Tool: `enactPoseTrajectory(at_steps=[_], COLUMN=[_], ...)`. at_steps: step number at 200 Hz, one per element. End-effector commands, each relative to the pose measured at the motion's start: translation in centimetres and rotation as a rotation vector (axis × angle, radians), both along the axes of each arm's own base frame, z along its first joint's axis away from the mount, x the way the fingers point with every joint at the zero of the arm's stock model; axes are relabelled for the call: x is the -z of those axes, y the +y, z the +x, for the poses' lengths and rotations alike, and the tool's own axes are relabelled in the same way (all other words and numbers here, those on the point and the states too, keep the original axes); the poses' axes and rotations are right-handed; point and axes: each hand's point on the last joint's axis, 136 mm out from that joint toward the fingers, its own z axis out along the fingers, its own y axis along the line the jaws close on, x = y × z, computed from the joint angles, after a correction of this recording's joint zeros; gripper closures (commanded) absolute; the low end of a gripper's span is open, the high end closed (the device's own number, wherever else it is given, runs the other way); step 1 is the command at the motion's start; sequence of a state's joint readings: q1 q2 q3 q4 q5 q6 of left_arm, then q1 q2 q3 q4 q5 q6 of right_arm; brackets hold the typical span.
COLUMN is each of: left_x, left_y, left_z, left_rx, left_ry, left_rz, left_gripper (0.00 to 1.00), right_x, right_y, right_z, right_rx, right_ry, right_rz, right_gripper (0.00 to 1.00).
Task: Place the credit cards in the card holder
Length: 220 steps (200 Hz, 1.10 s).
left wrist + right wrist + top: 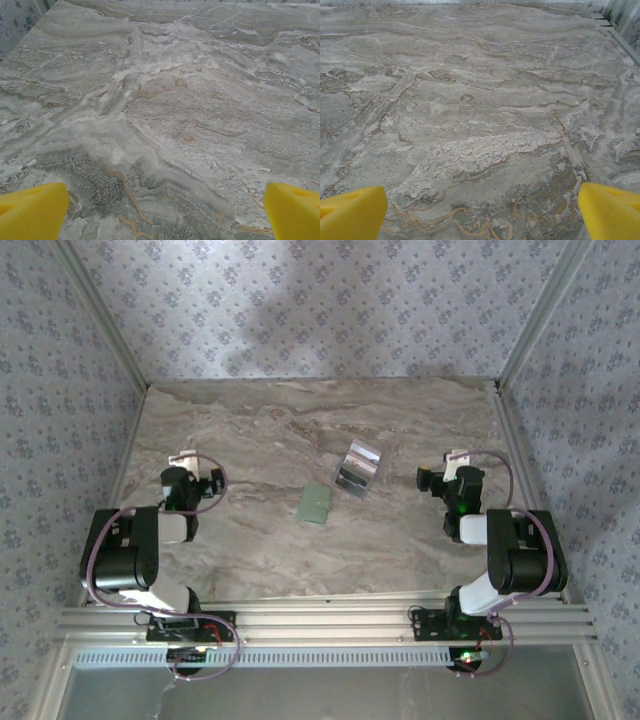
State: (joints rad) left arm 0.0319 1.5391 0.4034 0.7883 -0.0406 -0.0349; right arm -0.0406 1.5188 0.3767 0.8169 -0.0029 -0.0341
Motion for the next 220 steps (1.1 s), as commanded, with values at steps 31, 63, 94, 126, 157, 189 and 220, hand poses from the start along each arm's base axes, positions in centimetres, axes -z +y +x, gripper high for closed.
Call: enactPoseTrajectory(at_steps=[31,63,94,126,157,189,220], left_x=[-6.5,-8.2,-9.1,-8.6,-7.0,-4.2,-1.6], left_y=[-0.7,-4.4,-8.5,-13.3,-19.5,-24.0,-27.3], left_z=[0.3,0.2,0.0,-1.1,-2.8,-4.1,-5.2], left_rx=[-0.122,-0.062,0.105,0.266,0.447,0.550,0.606], left_ry=[0.038,0.156,0.183,0.281,0.401,0.530,0.647], left_rz=[0.103,-0.197,-0.469,-0.509,-0.574,-0.581,-0.548], left_gripper=[0.00,0.00,0.00,0.06,0.18,0.34,0.44], right_x=[-6.8,-11.8,-11.3,-9.6,-6.4,-2.4,0.1], right_y=[-0.7,0.1,-1.0,3.5,9.7,15.2,17.6], right_z=[-0.2,-1.4,-2.5,-3.4,-5.1,-6.9,-7.4], right_rx=[0.190,0.288,0.383,0.232,0.068,-0.085,-0.143], right_ry=[-0.044,-0.097,0.021,0.159,0.337,0.496,0.569], right_rz=[-0.117,0.185,0.455,0.429,0.352,0.335,0.305], right_gripper=[0.00,0.00,0.00,0.00,0.12,0.39,0.55])
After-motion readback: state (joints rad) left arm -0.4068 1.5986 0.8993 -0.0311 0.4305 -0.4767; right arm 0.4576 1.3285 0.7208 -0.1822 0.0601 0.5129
